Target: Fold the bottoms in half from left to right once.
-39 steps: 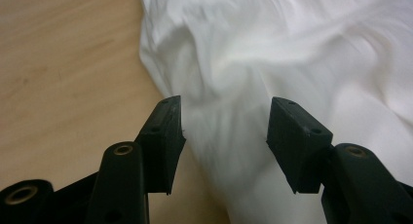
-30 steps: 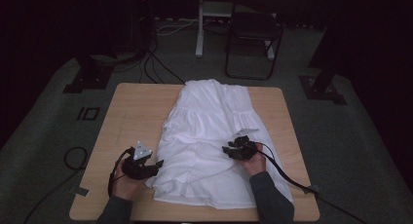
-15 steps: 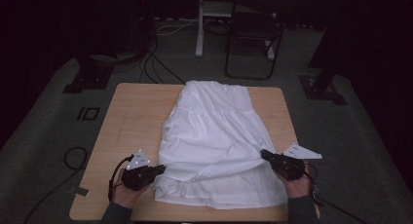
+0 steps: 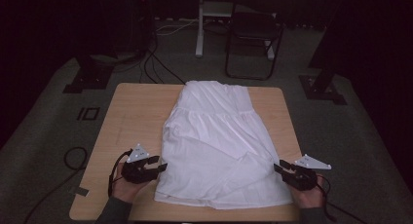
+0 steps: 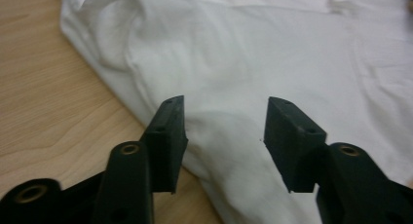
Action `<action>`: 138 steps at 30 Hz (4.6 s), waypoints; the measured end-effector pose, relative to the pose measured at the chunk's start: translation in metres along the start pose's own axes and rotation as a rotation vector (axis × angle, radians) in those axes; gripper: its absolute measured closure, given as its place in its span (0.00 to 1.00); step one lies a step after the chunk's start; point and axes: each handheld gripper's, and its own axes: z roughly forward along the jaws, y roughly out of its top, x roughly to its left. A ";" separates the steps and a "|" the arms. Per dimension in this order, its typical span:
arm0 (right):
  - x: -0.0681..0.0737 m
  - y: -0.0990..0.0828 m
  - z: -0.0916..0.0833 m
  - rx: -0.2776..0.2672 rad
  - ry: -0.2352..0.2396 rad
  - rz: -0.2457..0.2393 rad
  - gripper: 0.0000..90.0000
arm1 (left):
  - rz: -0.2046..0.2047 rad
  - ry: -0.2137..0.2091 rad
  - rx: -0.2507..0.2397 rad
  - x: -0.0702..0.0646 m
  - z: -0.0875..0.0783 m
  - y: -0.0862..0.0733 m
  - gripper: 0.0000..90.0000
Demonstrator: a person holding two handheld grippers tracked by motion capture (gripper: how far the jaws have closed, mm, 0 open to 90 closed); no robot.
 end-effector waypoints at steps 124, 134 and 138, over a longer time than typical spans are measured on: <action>-0.028 0.030 0.098 0.165 -0.144 0.046 0.99 | -0.053 0.138 0.109 0.068 0.061 0.014 0.95; 0.022 -0.010 0.045 0.189 -0.088 0.027 0.99 | 0.025 0.133 0.156 0.021 0.020 -0.027 0.95; 0.024 -0.010 0.039 0.208 -0.065 0.044 0.90 | 0.020 0.161 0.061 0.022 0.010 -0.018 0.86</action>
